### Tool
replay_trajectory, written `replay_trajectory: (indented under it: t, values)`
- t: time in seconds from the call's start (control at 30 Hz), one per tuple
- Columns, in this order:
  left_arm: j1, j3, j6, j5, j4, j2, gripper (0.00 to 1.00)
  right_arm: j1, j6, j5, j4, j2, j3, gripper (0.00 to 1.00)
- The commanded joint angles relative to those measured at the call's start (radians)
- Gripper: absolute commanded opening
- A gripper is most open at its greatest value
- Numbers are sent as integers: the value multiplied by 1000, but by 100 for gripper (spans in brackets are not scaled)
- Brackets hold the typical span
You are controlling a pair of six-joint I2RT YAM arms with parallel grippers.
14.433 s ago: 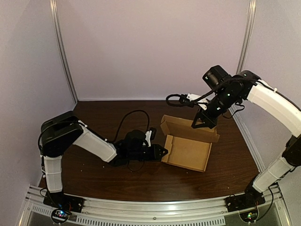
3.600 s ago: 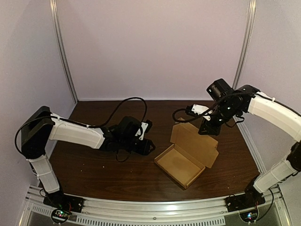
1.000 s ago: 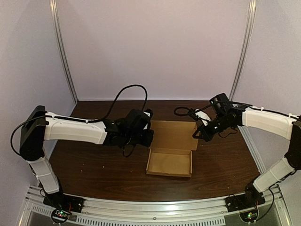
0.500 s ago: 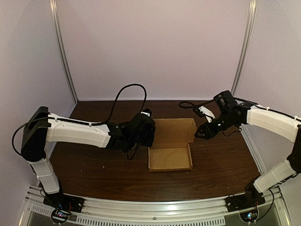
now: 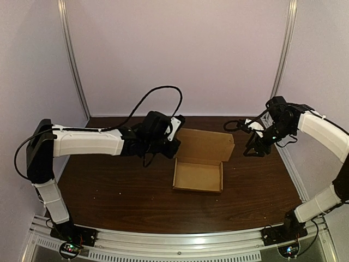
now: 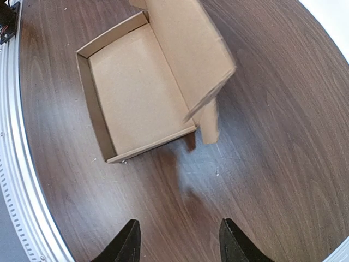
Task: Fold the paper box
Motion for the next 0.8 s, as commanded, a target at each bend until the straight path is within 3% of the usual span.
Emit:
replay_trajectory:
  t: [0.0,0.13,0.23,0.37,0.6,0.77]
  values:
    - [22,74,155,242,5,43,0,-28,-100,-12,81,105,38,49]
    - [51,151,185,362,-55,104,0,-27,-102,-19,143,174,42,48]
    - [59,187,189,373,-64,138,0,-26,-97,-42,162,194,40,47]
    - [60,211,169,332,-54,169,0,-14,-108,-109,114,172,17,46]
    - [60,197,94,168,-15,173,0,63,110,-193,64,65,-95,46]
    - [60,178,142,216,36,179,0,110,-14,-207,-121,-17,-89,49]
